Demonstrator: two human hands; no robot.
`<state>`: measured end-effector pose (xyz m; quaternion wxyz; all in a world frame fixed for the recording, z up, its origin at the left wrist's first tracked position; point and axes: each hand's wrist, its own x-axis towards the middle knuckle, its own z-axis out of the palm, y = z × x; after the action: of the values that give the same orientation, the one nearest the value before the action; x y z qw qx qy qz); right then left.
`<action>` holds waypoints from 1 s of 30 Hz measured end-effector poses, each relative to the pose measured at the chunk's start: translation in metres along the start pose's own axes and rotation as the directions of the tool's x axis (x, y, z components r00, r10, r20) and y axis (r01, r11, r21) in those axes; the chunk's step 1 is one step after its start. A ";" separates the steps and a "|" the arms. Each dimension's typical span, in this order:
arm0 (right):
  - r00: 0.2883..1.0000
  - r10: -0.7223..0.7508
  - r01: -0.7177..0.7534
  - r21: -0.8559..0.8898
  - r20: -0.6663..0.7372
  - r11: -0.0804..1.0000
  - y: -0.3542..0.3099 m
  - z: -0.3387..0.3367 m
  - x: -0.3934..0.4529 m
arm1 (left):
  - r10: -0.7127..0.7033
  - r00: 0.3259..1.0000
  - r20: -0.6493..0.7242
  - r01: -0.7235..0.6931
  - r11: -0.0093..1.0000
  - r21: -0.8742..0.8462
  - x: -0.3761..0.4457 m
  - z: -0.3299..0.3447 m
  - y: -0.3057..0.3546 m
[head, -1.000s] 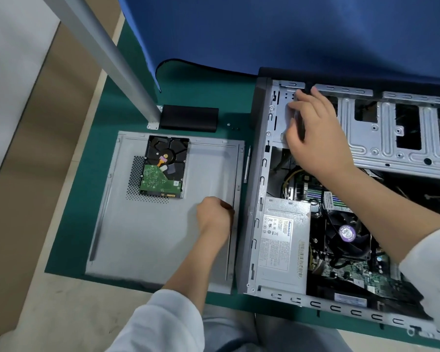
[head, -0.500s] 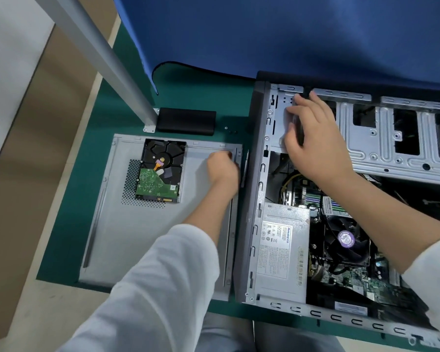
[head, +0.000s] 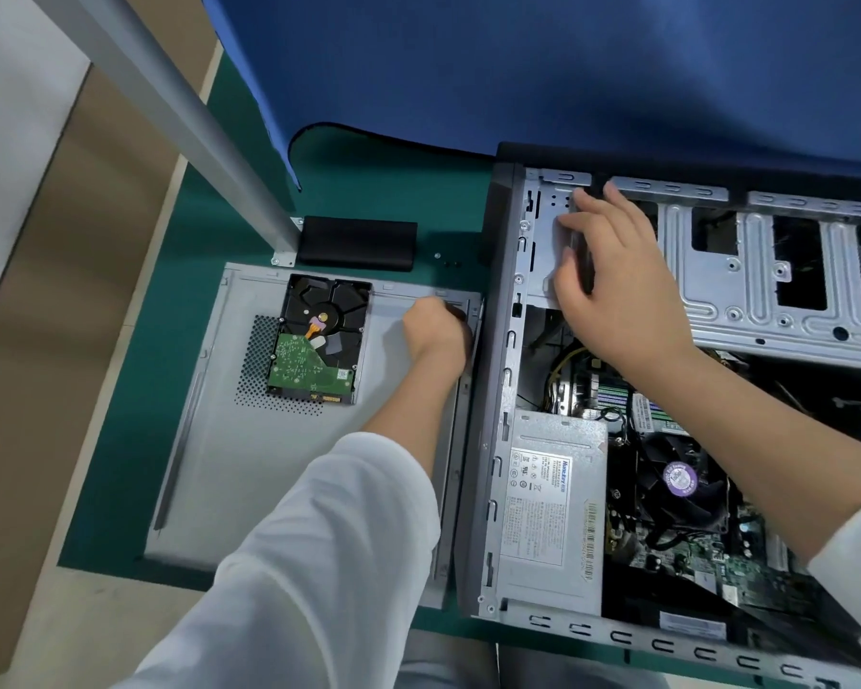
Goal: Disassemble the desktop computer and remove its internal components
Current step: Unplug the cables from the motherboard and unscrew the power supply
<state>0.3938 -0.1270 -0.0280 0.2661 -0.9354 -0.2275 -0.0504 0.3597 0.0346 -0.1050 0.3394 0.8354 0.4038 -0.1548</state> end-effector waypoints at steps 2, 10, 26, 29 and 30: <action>1.000 -0.002 0.002 0.001 0.001 1.000 0.000 0.000 0.000 | 0.016 1.000 0.014 -0.016 1.000 0.019 0.000 -0.002 0.001; 1.000 -0.001 0.001 0.000 -0.002 1.000 0.001 0.000 0.000 | 0.460 0.860 -0.222 -0.340 0.839 0.425 -0.013 -0.056 -0.058; 1.000 -0.004 0.004 -0.010 0.009 1.000 0.000 -0.001 0.000 | 0.227 0.953 -0.199 -0.105 0.867 0.486 0.019 -0.101 -0.138; 1.000 -0.008 0.008 -0.010 0.005 1.000 0.000 -0.001 0.000 | 0.134 0.968 -0.213 -0.017 0.880 0.474 0.023 -0.108 -0.137; 1.000 -0.009 0.009 -0.013 0.004 1.000 0.000 -0.001 -0.001 | 0.116 0.970 -0.215 0.000 0.879 0.476 0.023 -0.107 -0.136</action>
<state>0.3934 -0.1276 -0.0276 0.2595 -0.9360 -0.2321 -0.0512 0.2658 0.1821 -0.1000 0.0793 0.9169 0.3661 -0.1376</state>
